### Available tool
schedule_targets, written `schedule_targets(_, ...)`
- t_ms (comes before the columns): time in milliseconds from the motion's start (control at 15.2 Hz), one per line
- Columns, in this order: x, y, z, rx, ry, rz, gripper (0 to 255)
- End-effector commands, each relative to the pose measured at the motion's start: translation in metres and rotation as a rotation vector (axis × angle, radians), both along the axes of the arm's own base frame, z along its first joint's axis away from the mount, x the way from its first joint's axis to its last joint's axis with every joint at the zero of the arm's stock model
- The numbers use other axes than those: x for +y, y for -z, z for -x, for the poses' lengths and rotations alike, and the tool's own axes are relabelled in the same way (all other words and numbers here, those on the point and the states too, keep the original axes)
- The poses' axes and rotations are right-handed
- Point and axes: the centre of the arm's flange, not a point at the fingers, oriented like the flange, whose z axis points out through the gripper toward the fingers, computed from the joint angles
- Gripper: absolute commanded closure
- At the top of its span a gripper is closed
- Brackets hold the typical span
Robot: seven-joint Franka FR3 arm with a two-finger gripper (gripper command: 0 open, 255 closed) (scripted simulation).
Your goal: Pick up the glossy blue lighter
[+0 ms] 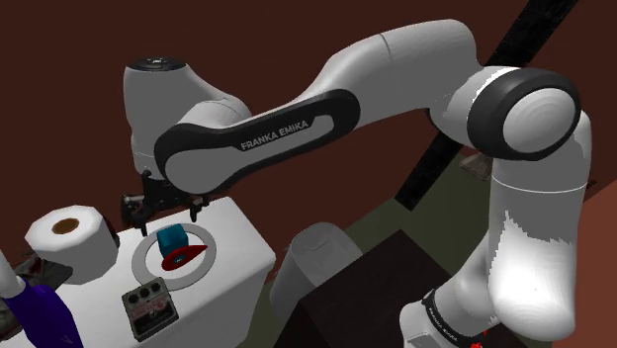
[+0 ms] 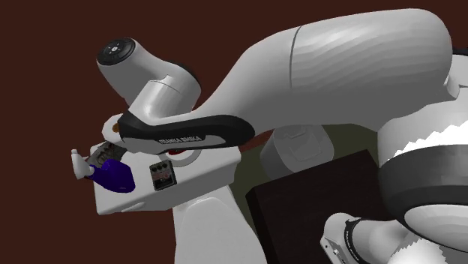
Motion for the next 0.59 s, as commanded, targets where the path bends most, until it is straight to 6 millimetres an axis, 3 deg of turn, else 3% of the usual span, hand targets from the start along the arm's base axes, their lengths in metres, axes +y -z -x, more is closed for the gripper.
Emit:
schedule_targets(0, 0.002, 0.01, 0.0, 0.0, 0.0, 0.0, 0)
schedule_targets(330, 0.002, 0.028, 0.0, 0.0, 0.0, 0.0, 0)
schedule_targets(396, 0.002, 0.029, -0.001, 0.0, 0.0, 0.0, 255)
schedule_targets(528, 0.002, 0.029, -0.001, 0.0, 0.0, 0.0, 255)
